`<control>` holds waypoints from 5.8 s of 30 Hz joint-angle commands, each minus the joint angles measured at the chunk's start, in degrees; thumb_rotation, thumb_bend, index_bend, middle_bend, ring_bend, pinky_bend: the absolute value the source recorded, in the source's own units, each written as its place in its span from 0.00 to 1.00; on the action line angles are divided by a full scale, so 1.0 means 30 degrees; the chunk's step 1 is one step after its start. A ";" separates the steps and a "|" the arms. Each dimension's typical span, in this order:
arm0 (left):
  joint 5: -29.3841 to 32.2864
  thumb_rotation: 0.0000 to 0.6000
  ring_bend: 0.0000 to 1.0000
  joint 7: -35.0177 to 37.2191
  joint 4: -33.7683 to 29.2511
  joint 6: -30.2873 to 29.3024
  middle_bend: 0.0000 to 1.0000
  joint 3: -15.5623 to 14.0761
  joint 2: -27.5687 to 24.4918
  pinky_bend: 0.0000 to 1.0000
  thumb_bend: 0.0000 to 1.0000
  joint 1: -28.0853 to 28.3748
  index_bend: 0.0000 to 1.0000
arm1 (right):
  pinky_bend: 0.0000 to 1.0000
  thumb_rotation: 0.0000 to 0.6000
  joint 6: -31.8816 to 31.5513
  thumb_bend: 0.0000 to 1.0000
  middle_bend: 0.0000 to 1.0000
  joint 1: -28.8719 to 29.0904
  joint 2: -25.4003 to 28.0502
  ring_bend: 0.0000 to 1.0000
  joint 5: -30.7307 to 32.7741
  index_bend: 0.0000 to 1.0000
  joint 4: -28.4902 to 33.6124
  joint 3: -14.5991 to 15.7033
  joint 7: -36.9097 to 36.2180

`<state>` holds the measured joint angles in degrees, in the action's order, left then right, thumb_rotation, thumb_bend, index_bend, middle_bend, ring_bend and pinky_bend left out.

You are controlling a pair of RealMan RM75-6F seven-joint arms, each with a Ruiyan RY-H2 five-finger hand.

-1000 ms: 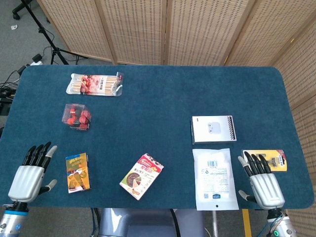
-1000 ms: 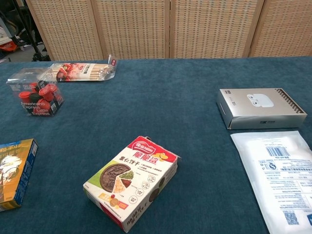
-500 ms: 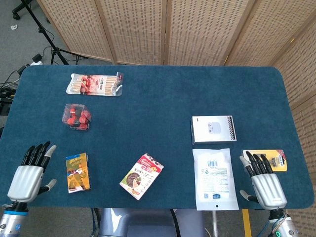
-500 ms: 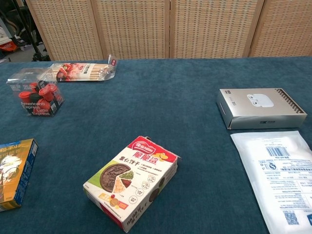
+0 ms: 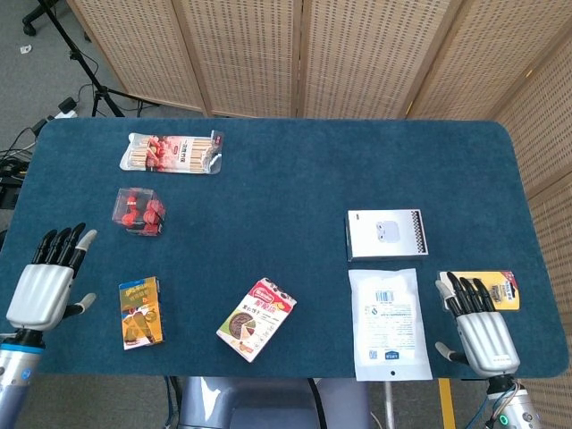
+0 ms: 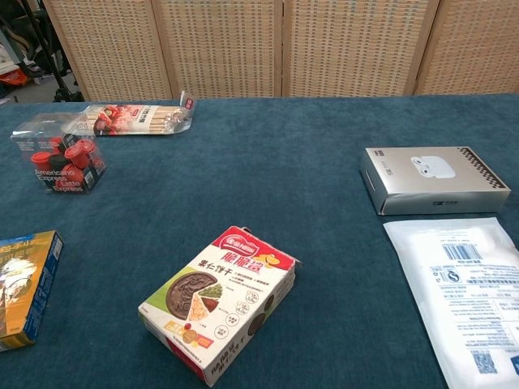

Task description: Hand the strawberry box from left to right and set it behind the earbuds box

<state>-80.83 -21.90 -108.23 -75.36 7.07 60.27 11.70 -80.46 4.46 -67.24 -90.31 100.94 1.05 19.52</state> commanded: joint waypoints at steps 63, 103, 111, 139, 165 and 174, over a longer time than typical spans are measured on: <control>1.4991 1.00 0.16 -0.0369 1.3988 1.2148 0.18 -0.1327 0.5865 0.20 0.42 1.3513 0.47 | 0.00 1.00 0.2140 0.05 0.00 0.1187 -0.0727 0.00 0.3208 0.00 -0.1159 -0.0562 0.0114; 2.7272 1.00 0.19 -0.9178 0.6121 0.4988 0.22 0.2497 0.9979 0.23 0.43 2.1598 0.55 | 0.00 1.00 0.0876 0.05 0.00 0.0766 0.0637 0.00 0.1714 0.00 -0.0516 -0.0176 -0.2322; 2.8449 1.00 0.19 -0.9696 0.8019 0.4178 0.22 0.3381 1.1935 0.23 0.42 2.2245 0.55 | 0.00 1.00 0.0564 0.05 0.00 0.0627 0.0982 0.00 0.1542 0.00 -0.0509 -0.0215 -0.3147; 2.7073 1.00 0.00 -0.9905 0.6020 0.6155 0.00 0.3855 1.0333 0.00 0.12 2.1129 0.00 | 0.00 1.00 0.0513 0.05 0.00 0.0559 0.1018 0.00 0.1480 0.00 -0.0533 -0.0253 -0.3235; 0.6624 1.00 0.00 -0.2366 -0.4798 -0.2587 0.00 -0.2269 0.0652 0.00 0.15 0.8118 0.00 | 0.00 1.00 -0.0211 0.05 0.00 0.0422 0.0168 0.00 0.1062 0.00 -0.0781 -0.0413 -0.1750; 0.1025 1.00 0.00 -0.0827 -0.1271 -0.6799 0.00 -0.6477 0.2186 0.00 0.15 0.2691 0.00 | 0.00 1.00 -0.0428 0.05 0.00 0.0684 0.0066 0.00 0.0991 0.00 0.0275 -0.0866 0.0364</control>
<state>-73.05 -27.40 -116.18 -90.63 -7.99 65.09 25.45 -81.78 5.86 -67.28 -87.11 100.14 -0.85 18.27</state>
